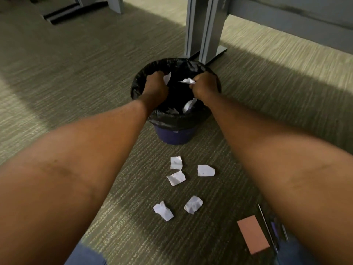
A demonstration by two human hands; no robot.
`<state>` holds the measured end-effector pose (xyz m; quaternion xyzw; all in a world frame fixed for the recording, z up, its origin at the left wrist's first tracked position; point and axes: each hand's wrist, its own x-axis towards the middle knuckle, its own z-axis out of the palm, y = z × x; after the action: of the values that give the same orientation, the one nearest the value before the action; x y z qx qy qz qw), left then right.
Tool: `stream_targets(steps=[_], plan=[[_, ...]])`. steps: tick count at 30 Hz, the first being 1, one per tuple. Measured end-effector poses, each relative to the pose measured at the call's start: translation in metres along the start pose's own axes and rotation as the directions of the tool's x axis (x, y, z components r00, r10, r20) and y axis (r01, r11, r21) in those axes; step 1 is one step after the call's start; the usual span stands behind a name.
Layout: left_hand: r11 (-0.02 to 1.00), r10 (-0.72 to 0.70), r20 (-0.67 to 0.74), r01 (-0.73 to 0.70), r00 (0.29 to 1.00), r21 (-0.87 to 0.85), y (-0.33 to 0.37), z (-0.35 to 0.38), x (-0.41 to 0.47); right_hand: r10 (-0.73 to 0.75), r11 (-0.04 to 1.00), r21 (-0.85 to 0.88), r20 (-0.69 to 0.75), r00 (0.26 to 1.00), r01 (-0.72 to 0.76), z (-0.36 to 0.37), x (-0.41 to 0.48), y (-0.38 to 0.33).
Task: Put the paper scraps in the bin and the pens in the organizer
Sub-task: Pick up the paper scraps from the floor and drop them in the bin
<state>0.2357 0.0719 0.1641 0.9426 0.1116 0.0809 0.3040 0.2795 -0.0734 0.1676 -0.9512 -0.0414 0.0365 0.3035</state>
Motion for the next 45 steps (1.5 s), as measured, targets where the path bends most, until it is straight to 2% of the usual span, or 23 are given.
stream_targets(steps=[3,8,12,16,19,22,24,28,31,34,37,40,42,45], plan=[[1.0,0.022,-0.022,-0.022,1.0,0.002,-0.006,0.003,-0.002,-0.016,1.0,0.022,-0.022,1.0,0.017,0.003,-0.002,0.002],[0.996,0.077,-0.212,-0.086,0.974,-0.03,-0.01,0.005,-0.025,0.009,0.977,0.215,-0.086,0.996,0.009,0.012,-0.012,0.019],[0.994,0.091,-0.265,-0.103,0.96,-0.032,-0.013,0.01,-0.042,0.038,0.938,0.347,-0.078,0.996,-0.009,0.019,-0.025,0.036],[1.0,-0.006,-0.186,0.003,0.983,-0.017,-0.006,0.018,-0.048,0.028,0.951,0.31,-0.076,0.997,-0.003,0.019,-0.035,0.044],[0.995,-0.1,-0.025,0.099,0.995,-0.014,0.003,0.022,-0.046,0.039,0.981,0.192,-0.045,0.998,-0.03,0.014,-0.035,0.042],[0.992,-0.099,0.098,0.106,0.99,-0.066,0.009,0.023,-0.038,0.034,0.98,0.2,-0.041,0.999,-0.025,0.008,-0.033,0.034],[0.994,-0.067,0.104,0.075,0.992,-0.076,0.008,0.021,-0.033,0.051,0.968,0.246,-0.054,0.997,-0.036,0.006,-0.029,0.03],[0.996,0.006,-0.108,-0.016,0.994,-0.088,-0.005,0.018,-0.036,0.089,0.948,0.312,-0.082,0.993,-0.059,0.008,-0.026,0.034],[0.997,0.065,-0.266,-0.074,0.962,-0.022,-0.018,0.02,-0.046,0.132,0.928,0.373,-0.26,0.956,-0.026,0.009,-0.03,0.042],[0.991,0.129,-0.311,-0.108,0.942,0.082,-0.03,0.025,-0.055,0.222,0.914,0.405,-0.428,0.876,-0.034,0.012,-0.04,0.061],[0.982,0.178,-0.306,-0.151,0.935,0.111,-0.038,0.033,-0.066,0.297,0.912,0.406,-0.535,0.791,-0.068,0.02,-0.053,0.09],[0.966,0.248,-0.359,-0.204,0.9,0.157,-0.042,0.041,-0.082,0.351,0.908,0.392,-0.518,0.78,-0.148,0.035,-0.069,0.12],[0.958,0.278,-0.384,-0.228,0.88,0.172,-0.046,0.049,-0.095,0.358,0.914,0.348,-0.452,0.817,-0.208,0.047,-0.079,0.138],[0.959,0.281,-0.348,-0.247,0.894,0.14,-0.055,0.07,-0.123,0.338,0.934,0.236,-0.339,0.878,-0.269,0.065,-0.092,0.159]])
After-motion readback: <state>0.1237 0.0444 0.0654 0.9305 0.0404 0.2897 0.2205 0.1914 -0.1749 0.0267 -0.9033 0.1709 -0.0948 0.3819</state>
